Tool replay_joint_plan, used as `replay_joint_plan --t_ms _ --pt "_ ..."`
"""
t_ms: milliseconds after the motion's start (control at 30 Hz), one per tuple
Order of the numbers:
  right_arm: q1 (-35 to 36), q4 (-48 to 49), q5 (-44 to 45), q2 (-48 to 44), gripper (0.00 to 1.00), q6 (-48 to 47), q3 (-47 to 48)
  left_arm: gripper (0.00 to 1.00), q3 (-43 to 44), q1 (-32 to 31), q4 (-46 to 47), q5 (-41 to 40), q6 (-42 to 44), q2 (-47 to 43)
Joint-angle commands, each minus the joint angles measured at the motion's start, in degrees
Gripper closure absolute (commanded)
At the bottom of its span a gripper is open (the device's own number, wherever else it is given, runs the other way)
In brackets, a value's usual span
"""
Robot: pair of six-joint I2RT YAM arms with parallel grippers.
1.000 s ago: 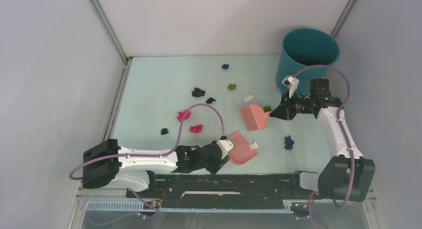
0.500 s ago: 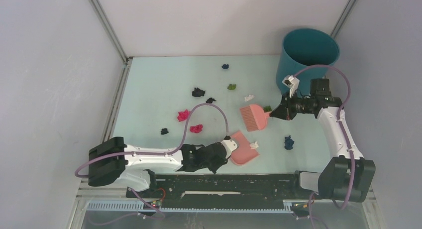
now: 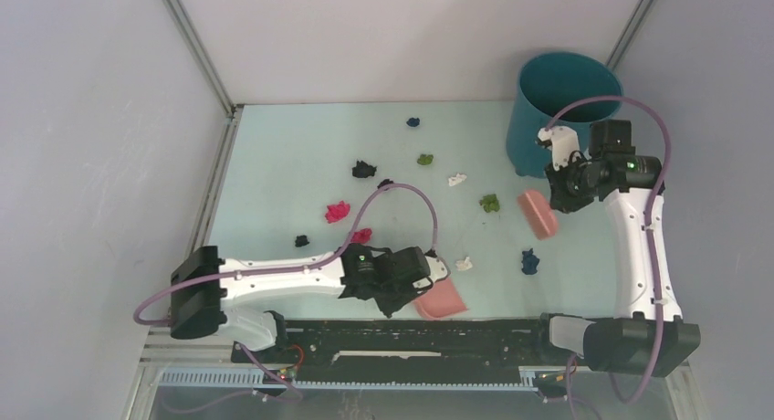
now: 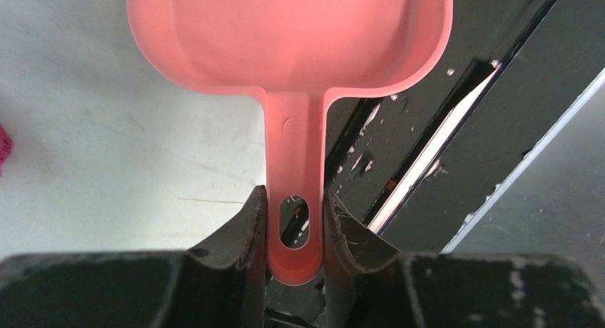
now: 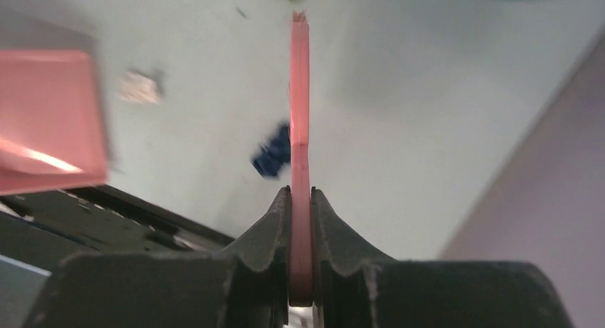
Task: Sweep away the paper scraps from the table
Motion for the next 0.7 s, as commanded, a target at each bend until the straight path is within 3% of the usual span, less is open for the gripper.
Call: replay_joint_plan --t_ms 0,333,500,667 --pt "-1.14 -6.28 22.19 0.47 1.0 0.94 0.45 1.0 2.82 0.83 -6.01 3.05 3.73 3.86" --pt "-6.37 2.45 36.43 3.91 1.0 6.19 -8.62 1.0 5.13 2.97 -3.9 2.49 5.77 6.83" --pt "-5.19 1.79 33.07 7.21 1.0 11.5 -10.39 1.0 6.0 4.06 -5.43 5.53 7.26 9.8" --pt "-0.19 -1.07 21.25 8.74 1.0 14.74 -10.36 1.0 6.98 4.67 -4.99 6.27 7.9 12.23"
